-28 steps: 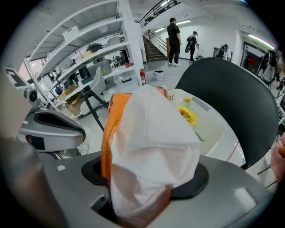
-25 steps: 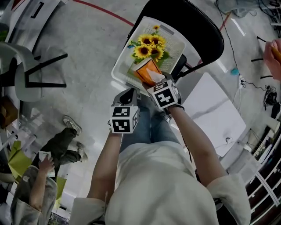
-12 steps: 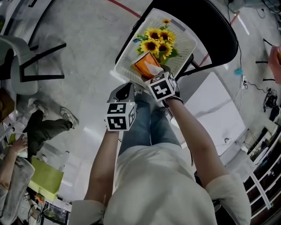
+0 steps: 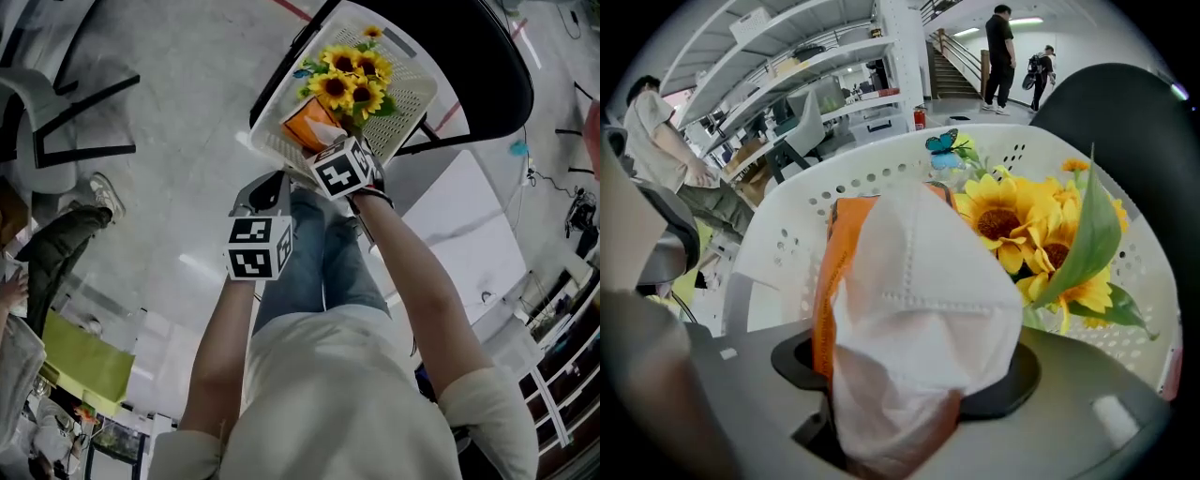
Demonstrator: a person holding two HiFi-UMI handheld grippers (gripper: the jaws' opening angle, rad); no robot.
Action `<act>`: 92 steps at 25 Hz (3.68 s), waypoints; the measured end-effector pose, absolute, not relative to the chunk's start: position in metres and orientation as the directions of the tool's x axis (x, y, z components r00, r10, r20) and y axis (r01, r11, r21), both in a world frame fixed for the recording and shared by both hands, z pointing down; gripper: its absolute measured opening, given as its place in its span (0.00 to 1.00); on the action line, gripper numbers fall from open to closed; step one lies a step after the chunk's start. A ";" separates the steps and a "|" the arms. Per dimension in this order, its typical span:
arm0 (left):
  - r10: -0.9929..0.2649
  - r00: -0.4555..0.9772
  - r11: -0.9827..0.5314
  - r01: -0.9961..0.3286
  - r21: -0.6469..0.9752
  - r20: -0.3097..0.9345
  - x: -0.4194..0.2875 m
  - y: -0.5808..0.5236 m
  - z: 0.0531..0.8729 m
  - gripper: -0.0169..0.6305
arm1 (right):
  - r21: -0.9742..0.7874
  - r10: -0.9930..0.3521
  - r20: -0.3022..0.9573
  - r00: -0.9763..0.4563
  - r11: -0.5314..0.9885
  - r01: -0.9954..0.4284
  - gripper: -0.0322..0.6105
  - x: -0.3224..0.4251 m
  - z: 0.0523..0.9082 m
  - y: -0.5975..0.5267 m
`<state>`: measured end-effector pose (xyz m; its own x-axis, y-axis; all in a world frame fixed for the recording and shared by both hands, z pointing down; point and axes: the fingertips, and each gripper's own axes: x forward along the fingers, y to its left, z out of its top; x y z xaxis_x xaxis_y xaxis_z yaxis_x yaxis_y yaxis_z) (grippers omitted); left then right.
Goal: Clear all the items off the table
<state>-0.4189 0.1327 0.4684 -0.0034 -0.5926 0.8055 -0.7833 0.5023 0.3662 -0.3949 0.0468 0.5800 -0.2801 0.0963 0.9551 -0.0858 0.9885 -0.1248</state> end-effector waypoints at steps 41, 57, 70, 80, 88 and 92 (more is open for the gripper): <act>-0.543 0.000 0.562 -0.743 0.363 0.840 -0.411 0.163 0.510 0.04 | -0.117 0.111 0.981 -0.162 0.993 -0.032 0.65 -0.409 0.670 0.051; -0.576 -0.021 0.543 -0.757 0.363 0.817 -0.411 0.156 0.486 0.04 | -0.141 0.120 0.970 -0.213 0.987 -0.082 0.75 -0.414 0.634 0.053; -0.616 -0.037 0.505 -0.785 0.358 0.787 -0.403 0.147 0.452 0.04 | -0.100 0.069 0.955 -0.288 0.991 -0.094 0.74 -0.400 0.563 0.042; -0.636 -0.050 0.476 -0.811 0.340 0.770 -0.402 0.139 0.424 0.04 | -0.086 0.022 0.921 -0.389 0.986 -0.146 0.53 -0.381 0.495 0.041; -0.659 -0.040 0.424 -0.845 0.327 0.751 -0.393 0.126 0.400 0.04 | -0.087 -0.021 0.897 -0.442 0.971 -0.221 0.26 -0.363 0.450 0.035; -0.668 -0.037 0.408 -0.854 0.324 0.743 -0.391 0.121 0.391 0.04 | -0.069 -0.059 0.895 -0.442 0.961 -0.268 0.06 -0.351 0.431 0.031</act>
